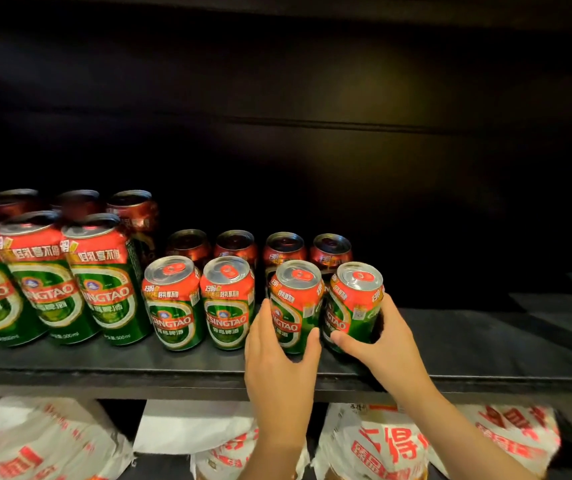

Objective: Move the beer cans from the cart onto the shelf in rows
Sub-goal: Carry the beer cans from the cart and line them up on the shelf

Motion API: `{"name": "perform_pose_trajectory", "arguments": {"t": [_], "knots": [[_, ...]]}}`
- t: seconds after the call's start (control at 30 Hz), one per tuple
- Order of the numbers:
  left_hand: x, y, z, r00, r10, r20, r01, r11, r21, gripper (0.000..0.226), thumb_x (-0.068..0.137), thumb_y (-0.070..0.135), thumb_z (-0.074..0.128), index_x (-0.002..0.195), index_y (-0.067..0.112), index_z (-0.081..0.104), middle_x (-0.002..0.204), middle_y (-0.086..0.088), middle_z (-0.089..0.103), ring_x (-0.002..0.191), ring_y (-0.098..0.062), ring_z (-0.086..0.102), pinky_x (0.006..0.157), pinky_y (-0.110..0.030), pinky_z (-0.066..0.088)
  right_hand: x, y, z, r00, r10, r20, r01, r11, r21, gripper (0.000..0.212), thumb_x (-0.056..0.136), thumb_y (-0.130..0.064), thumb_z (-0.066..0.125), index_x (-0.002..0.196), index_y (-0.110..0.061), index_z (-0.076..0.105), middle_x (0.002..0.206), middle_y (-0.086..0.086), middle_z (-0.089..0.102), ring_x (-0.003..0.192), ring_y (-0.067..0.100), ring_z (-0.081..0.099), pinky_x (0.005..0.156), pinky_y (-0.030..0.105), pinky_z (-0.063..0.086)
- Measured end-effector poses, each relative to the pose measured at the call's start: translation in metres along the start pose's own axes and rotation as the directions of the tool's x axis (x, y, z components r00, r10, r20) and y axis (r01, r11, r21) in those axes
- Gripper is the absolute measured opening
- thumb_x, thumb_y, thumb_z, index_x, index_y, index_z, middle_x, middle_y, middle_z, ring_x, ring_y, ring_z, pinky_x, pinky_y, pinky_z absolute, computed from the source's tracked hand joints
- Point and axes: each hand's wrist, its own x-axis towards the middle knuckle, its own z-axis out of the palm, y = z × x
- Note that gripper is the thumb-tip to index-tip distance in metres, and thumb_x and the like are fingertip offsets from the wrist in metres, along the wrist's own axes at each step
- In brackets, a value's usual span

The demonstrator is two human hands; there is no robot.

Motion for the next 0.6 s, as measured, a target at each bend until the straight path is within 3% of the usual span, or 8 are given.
{"name": "perform_pose_trajectory", "arguments": {"t": [0.13,0.27,0.43,0.6], "knots": [[-0.0016,-0.0015,-0.0006,1.0,0.011,0.028,-0.01,1.0,-0.024,0.072,0.083,0.034,0.065,0.144,0.027,0.029,0.141,0.01,0.042,0.128,-0.004,0.037,0.098,-0.016,0.029,0.0005,0.0002,-0.002,0.999,-0.011,0.034,0.011,1.0,0.005,0.074,0.07,-0.026,0.081,0.126,-0.041,0.034,0.11,-0.036,0.046,0.097,-0.02,0.048,0.069,-0.001,0.04],[-0.0007,-0.0021,0.0002,1.0,-0.004,-0.007,0.004,0.999,-0.036,0.07,0.079,0.038,0.068,0.14,0.028,0.034,0.137,0.009,0.045,0.126,-0.01,0.044,0.101,-0.034,0.043,-0.0013,-0.0022,0.0004,0.999,-0.008,0.046,0.008,1.0,-0.002,0.075,0.066,-0.032,0.083,0.118,-0.05,0.032,0.11,-0.037,0.046,0.098,-0.018,0.048,0.069,0.001,0.04],[0.0004,-0.0022,0.0031,0.999,0.01,-0.053,-0.011,1.0,-0.022,0.068,0.077,0.046,0.067,0.136,0.028,0.038,0.132,0.01,0.049,0.121,-0.011,0.049,0.095,-0.034,0.048,-0.0011,0.0023,0.0032,0.999,0.002,-0.034,-0.002,1.0,-0.009,0.081,0.059,-0.035,0.087,0.123,-0.036,0.037,0.118,-0.018,0.052,0.108,0.0,0.052,0.079,0.009,0.041],[0.0005,0.0002,0.0019,0.997,0.029,-0.072,-0.029,1.0,0.011,0.08,0.073,0.061,0.056,0.14,0.024,0.034,0.126,0.007,0.049,0.118,-0.014,0.051,0.091,-0.031,0.049,-0.0023,0.0024,0.0024,0.999,-0.026,-0.038,0.024,0.998,-0.053,0.073,0.064,-0.031,0.085,0.118,-0.04,0.037,0.106,-0.031,0.05,0.096,-0.013,0.051,0.064,0.001,0.041]]}}
